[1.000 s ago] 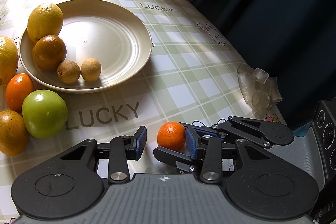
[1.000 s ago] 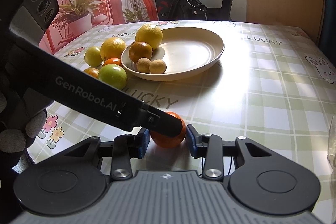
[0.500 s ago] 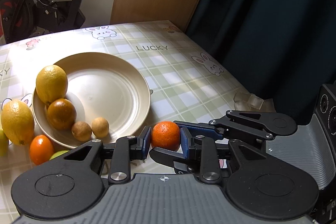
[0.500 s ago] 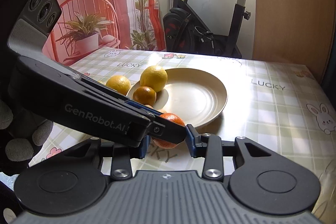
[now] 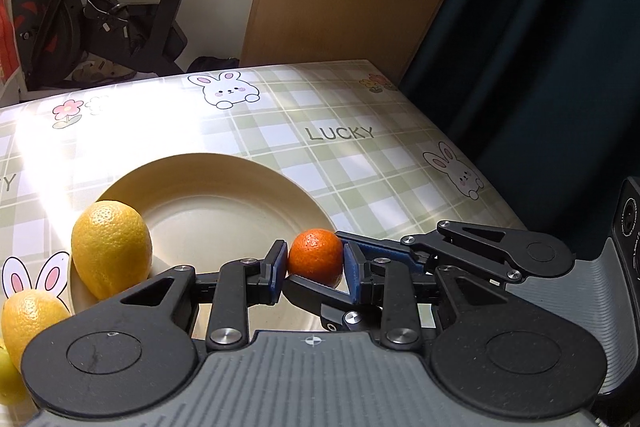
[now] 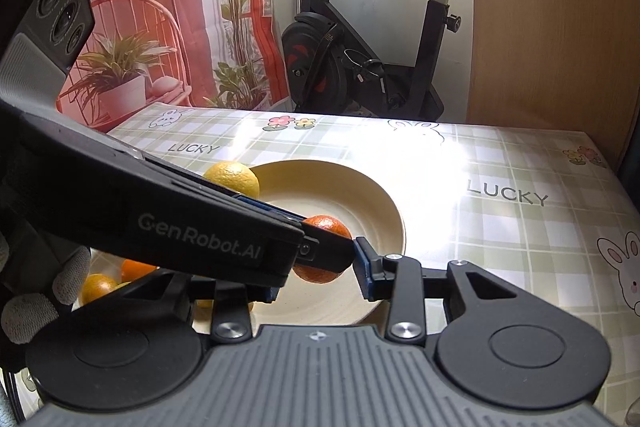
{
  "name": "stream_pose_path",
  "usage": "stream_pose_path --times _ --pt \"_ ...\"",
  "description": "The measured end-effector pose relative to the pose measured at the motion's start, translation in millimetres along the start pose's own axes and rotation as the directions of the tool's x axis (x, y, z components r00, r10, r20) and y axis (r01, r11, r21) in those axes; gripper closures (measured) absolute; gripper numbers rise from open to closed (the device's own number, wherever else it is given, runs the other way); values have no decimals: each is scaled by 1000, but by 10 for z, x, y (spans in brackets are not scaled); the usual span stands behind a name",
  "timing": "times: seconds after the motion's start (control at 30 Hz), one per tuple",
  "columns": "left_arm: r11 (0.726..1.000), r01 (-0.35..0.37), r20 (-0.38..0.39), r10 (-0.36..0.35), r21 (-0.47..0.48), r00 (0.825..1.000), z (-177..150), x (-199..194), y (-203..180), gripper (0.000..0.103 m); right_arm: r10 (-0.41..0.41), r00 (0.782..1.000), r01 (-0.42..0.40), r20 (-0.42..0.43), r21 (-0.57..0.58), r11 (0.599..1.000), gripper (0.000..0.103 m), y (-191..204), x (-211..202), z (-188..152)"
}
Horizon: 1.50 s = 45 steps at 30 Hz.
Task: Organize fruits
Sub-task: 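Carry the tangerine over the plate and open the right gripper, then move the right gripper to the green apple beside the fruit pile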
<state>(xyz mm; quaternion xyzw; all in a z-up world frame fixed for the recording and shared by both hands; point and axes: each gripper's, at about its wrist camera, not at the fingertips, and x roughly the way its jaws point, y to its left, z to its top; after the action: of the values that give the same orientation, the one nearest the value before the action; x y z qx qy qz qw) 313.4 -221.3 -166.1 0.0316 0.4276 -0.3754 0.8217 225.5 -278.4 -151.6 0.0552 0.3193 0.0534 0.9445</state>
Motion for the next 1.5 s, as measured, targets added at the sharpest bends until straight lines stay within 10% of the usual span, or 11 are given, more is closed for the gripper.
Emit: stream_pose_path --times 0.7,1.5 --pt "997 -23 -7 23 -76 1000 42 287 218 62 -139 990 139 -26 4 990 61 10 297 -7" --pt "979 -167 249 192 -119 949 -123 -1590 1001 62 -12 997 2 80 122 993 60 177 -342 278"
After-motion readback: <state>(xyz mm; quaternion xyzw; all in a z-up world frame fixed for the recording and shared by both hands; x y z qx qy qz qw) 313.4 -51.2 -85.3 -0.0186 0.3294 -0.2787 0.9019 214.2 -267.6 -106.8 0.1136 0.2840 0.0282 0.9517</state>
